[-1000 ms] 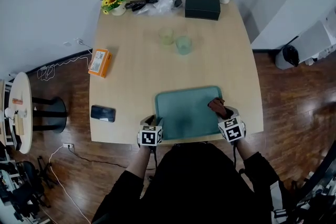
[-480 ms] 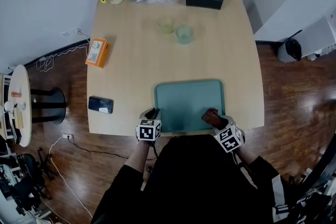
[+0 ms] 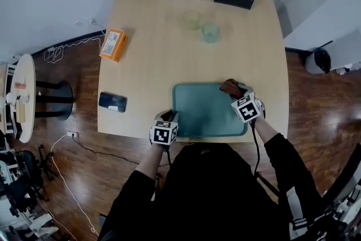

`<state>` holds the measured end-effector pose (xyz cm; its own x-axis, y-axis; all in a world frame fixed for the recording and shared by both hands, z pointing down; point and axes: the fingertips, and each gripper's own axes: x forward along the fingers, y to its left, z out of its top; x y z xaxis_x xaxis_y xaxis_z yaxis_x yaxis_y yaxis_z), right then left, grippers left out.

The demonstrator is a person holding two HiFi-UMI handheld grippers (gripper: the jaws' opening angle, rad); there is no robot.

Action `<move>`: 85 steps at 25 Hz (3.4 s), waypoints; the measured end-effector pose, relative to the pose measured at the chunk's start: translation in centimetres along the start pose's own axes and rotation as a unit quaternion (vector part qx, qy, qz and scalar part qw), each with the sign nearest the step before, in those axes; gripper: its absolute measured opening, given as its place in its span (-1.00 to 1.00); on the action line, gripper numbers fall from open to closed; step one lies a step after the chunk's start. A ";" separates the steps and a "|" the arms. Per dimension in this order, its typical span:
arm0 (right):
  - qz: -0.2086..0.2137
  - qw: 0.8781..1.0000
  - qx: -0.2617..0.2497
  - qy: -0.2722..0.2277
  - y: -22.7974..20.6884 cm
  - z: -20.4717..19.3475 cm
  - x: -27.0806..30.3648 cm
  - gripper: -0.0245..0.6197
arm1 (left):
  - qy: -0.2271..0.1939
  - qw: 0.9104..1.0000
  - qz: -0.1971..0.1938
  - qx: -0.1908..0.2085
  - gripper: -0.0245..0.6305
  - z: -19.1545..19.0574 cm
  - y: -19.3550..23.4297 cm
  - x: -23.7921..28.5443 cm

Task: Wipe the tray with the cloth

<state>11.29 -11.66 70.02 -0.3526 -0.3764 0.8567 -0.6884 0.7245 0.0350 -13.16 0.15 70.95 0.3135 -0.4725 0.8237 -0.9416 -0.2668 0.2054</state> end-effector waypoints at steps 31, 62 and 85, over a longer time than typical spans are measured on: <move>0.041 0.997 -0.054 0.027 3.5 4.1 1.9 -0.52 | -0.015 1.000 0.010 -0.002 -0.72 0.3 -0.1 0.0; 0.092 0.993 -0.057 0.039 6.1 5.3 3.5 -0.52 | -0.014 1.000 0.014 0.012 -0.72 0.3 -0.3 0.2; 0.217 0.956 -0.194 0.051 22.9 -3.0 -3.2 -0.53 | -0.035 0.999 0.014 0.010 -0.72 0.3 -0.1 -0.1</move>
<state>-1.44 7.91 69.59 -0.4744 0.0510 0.8788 -0.1987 0.9663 -0.1633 -13.06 -0.04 70.72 0.2954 -0.5373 0.7900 -0.9477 -0.2696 0.1710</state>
